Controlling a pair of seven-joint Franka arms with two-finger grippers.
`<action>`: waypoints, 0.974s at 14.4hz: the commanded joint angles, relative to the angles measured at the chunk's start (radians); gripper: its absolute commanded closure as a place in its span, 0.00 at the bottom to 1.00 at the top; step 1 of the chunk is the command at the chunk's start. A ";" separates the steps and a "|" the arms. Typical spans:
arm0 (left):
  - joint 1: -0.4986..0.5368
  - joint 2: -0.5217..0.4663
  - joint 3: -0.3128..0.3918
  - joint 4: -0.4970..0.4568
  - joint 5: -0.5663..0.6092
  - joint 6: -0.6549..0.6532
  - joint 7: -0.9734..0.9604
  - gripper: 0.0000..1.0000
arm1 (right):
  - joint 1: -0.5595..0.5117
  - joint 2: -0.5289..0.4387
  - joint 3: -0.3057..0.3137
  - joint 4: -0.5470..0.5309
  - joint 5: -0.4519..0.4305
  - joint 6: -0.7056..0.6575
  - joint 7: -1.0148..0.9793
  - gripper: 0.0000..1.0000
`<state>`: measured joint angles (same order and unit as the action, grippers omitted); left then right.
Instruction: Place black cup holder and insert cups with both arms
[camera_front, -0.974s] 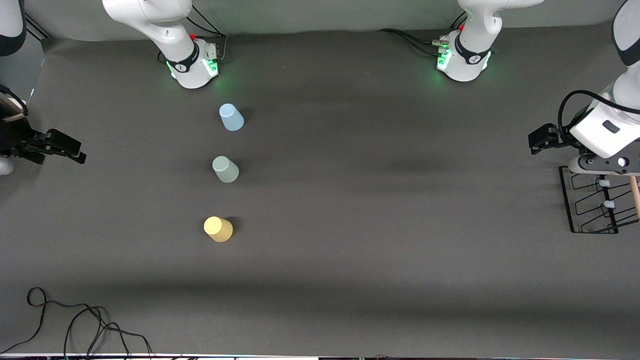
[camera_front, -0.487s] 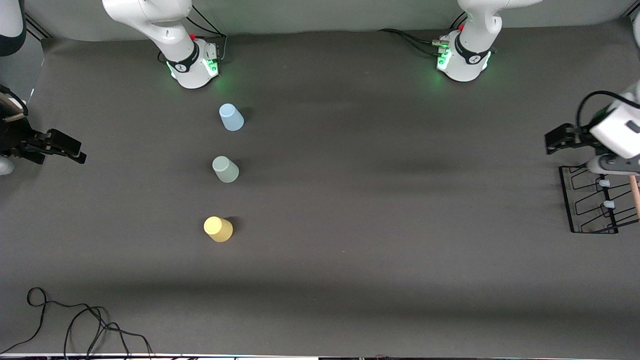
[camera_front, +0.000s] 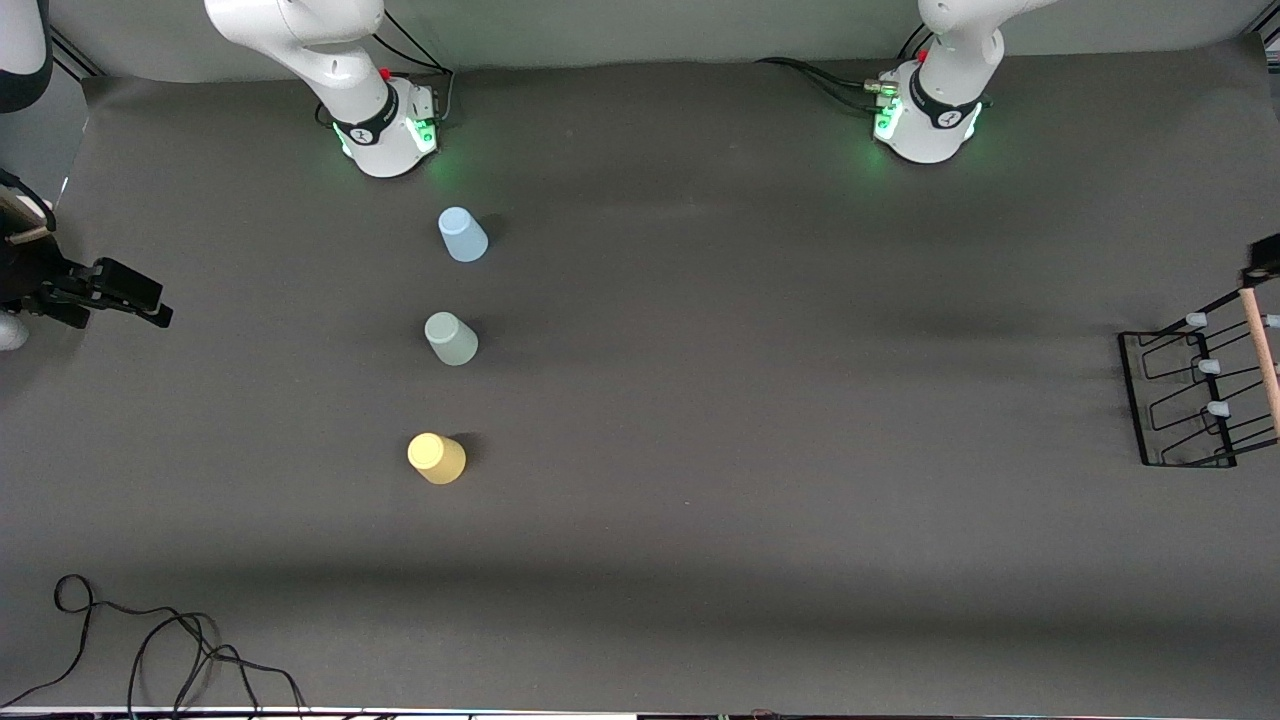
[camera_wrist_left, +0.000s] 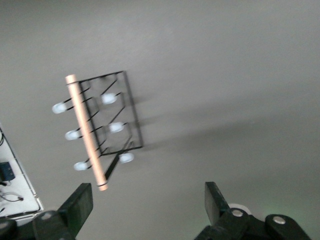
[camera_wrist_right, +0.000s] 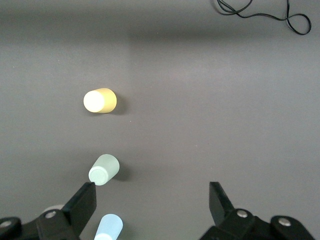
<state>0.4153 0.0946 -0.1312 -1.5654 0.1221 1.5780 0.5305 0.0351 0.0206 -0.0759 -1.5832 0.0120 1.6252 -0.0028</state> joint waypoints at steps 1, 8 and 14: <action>0.054 0.071 -0.016 0.041 0.086 0.038 0.060 0.00 | 0.011 -0.007 -0.010 0.000 -0.020 -0.008 -0.017 0.00; 0.214 0.307 -0.018 0.036 0.074 0.301 0.195 0.01 | 0.011 -0.008 -0.010 0.000 -0.020 -0.010 -0.022 0.00; 0.218 0.405 -0.018 0.039 0.070 0.402 0.125 0.03 | 0.011 -0.008 -0.010 0.000 -0.020 -0.010 -0.022 0.00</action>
<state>0.6310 0.4601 -0.1417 -1.5520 0.1961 1.9461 0.6834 0.0351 0.0206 -0.0760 -1.5832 0.0120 1.6249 -0.0037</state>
